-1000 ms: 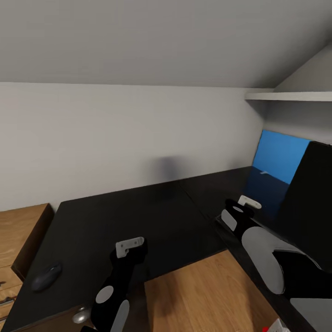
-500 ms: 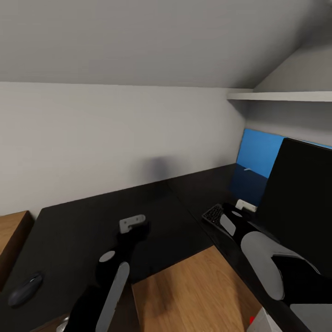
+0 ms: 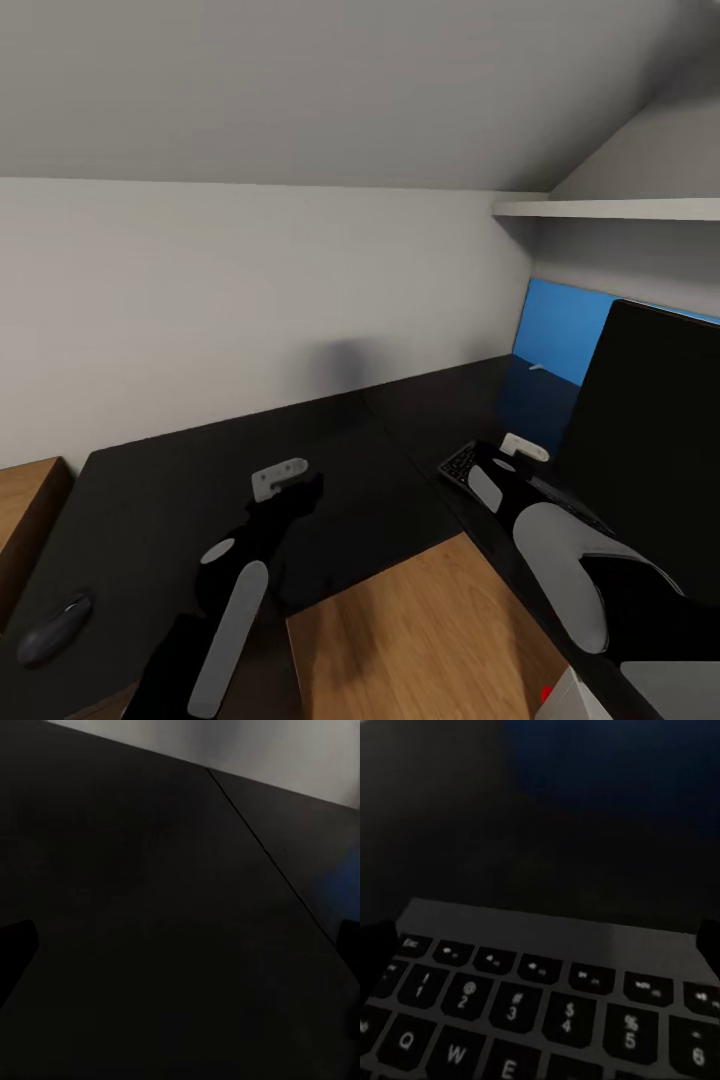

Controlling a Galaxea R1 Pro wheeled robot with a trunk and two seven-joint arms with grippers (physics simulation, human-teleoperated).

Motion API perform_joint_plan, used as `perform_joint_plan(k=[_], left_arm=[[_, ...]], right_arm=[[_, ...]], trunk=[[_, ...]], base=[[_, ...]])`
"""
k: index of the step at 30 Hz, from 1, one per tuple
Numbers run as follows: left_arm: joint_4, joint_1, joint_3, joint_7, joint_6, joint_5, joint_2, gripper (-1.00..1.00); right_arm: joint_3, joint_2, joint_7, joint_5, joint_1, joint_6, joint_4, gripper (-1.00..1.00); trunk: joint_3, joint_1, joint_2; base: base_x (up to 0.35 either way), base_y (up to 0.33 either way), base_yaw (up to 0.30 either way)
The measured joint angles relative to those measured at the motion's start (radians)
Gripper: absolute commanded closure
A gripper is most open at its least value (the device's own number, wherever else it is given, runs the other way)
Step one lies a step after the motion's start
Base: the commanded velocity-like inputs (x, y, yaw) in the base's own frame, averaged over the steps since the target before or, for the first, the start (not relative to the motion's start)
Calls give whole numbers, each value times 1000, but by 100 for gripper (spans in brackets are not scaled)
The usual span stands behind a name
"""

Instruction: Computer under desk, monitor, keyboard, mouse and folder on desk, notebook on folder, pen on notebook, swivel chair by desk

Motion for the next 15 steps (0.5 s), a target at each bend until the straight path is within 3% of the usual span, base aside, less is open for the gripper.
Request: perform_joint_plan(k=[15], left_arm=[[-1, 0, 2, 2, 0, 0, -1, -100]], right_arm=[[-2, -4, -1, -3, 6, 1, -1, -100]], trunk=[[0, 0, 0]], base=[[0, 0, -9]])
